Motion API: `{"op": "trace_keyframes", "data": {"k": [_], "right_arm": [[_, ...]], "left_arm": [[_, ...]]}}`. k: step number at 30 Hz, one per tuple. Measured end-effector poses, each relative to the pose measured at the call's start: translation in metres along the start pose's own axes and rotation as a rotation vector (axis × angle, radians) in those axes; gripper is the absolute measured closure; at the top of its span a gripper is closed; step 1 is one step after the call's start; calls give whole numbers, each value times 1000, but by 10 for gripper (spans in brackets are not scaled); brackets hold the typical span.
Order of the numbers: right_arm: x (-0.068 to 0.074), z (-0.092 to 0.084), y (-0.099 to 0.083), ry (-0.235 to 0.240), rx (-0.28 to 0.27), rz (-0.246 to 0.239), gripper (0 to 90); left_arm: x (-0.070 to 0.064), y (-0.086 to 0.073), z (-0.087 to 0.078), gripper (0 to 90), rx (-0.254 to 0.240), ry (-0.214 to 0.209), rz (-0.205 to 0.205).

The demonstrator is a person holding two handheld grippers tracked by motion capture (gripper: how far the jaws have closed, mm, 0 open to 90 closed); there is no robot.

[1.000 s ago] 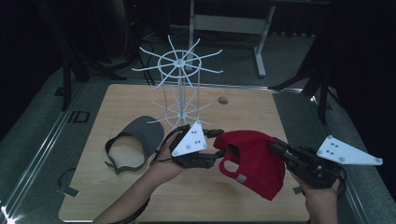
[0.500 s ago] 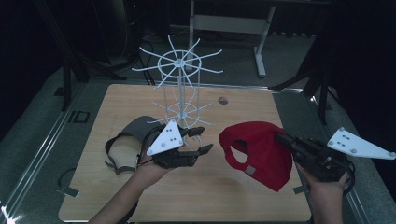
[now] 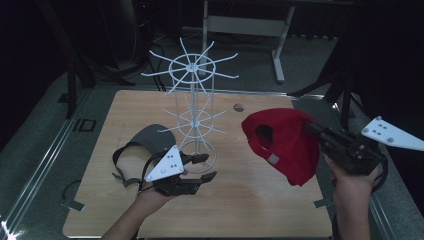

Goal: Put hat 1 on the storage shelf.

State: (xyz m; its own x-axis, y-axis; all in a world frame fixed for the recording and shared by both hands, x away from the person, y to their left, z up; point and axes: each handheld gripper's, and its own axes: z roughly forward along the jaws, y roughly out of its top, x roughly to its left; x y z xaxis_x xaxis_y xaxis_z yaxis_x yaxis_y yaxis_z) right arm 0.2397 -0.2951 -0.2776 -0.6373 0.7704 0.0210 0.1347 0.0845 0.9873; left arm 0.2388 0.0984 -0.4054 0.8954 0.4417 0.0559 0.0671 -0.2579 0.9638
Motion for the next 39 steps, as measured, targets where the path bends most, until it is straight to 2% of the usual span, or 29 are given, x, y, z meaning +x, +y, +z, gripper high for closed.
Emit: {"op": "trace_keyframes", "data": {"k": [7,9,12,14,17,18,23,28,32,39], "right_arm": [[-5,5,16,-27,-24,5,827],[-6,7,21,-32,-27,2,827],[-8,11,28,-37,-30,2,826],[-9,14,32,-41,-33,5,826],[-11,17,36,-44,-39,12,826],[-12,18,38,-50,-43,16,827],[-15,25,46,-64,-59,27,826],[-16,34,58,-74,-66,27,826],[-19,41,70,-79,-84,42,826],[-19,62,87,-112,-76,39,826]], "left_arm": [[2,-29,-4,472,11,-10,-48],[2,-38,-5,473,23,7,-51],[2,-46,-6,473,27,8,-58],[3,-60,-6,473,40,9,-66],[4,-74,-9,473,41,12,-86],[4,-74,-9,473,41,12,-86],[9,-100,-18,473,41,41,-136],[10,-117,-26,471,39,54,-163],[9,-127,-29,462,33,60,-184],[6,-133,-30,462,46,75,-171]]}}
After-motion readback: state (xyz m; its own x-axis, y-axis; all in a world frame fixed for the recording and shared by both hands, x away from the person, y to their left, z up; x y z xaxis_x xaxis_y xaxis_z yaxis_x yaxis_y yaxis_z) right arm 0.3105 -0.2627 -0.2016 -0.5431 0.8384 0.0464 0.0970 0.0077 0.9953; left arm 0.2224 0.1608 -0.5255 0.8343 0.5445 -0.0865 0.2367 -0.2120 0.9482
